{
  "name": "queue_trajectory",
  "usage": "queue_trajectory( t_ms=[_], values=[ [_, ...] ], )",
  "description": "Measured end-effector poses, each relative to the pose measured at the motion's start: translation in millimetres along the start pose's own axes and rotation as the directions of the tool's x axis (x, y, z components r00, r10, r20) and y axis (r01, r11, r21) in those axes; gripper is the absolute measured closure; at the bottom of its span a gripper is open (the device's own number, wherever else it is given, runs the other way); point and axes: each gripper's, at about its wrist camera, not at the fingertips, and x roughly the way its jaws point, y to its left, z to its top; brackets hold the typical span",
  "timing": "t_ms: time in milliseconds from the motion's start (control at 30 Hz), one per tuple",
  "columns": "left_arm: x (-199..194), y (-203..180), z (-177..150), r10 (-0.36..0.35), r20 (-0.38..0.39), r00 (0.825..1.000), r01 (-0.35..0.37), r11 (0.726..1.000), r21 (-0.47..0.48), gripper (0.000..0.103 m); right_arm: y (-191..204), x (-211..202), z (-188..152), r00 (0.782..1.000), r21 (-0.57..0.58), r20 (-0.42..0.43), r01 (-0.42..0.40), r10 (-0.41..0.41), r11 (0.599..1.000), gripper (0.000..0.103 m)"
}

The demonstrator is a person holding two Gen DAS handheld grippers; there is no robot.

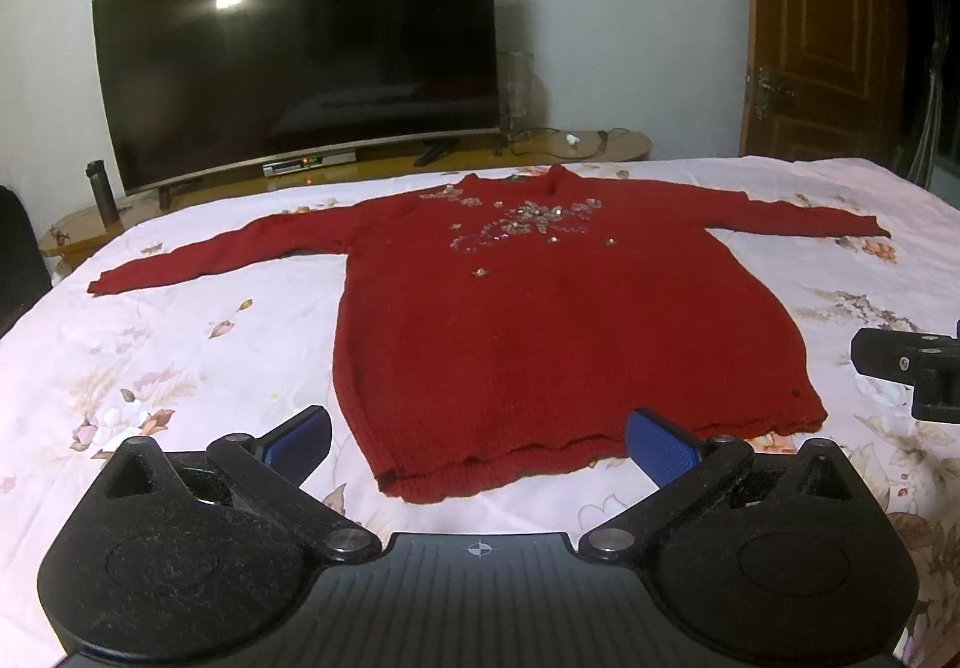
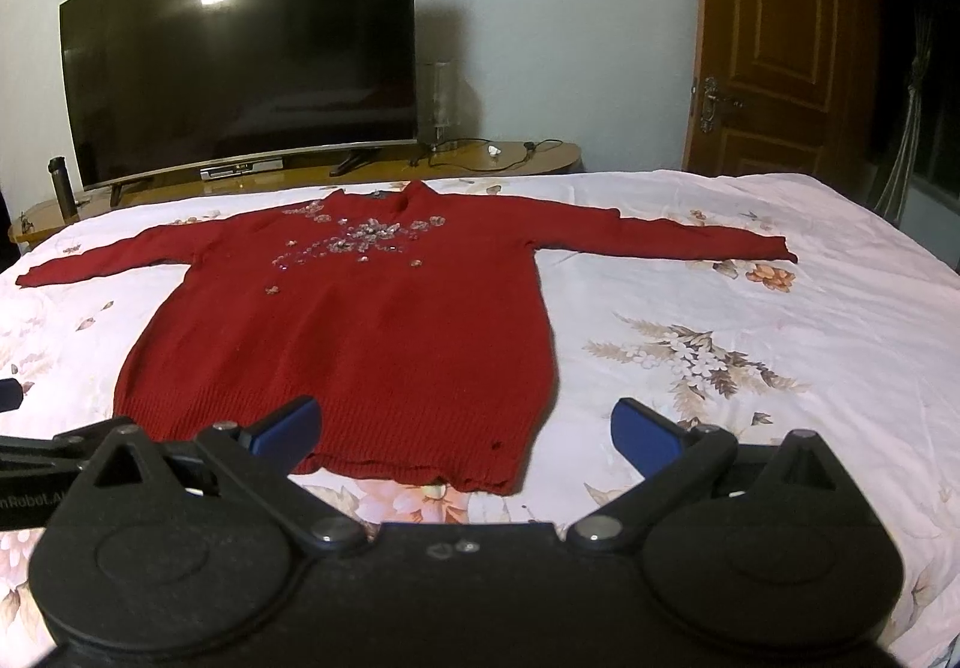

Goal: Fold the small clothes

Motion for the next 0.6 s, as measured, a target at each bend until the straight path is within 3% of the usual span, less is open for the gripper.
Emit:
queue_trajectory(
  t_ms=[600],
  values=[
    [1.8,2.4,0.9,0.002,-0.005,1.0,-0.002,1.0,-0.003,0.0,5.7,-0.9,1.0,1.0,-0.004,0.0,0.0,0.0,1.0,0.001]
  ],
)
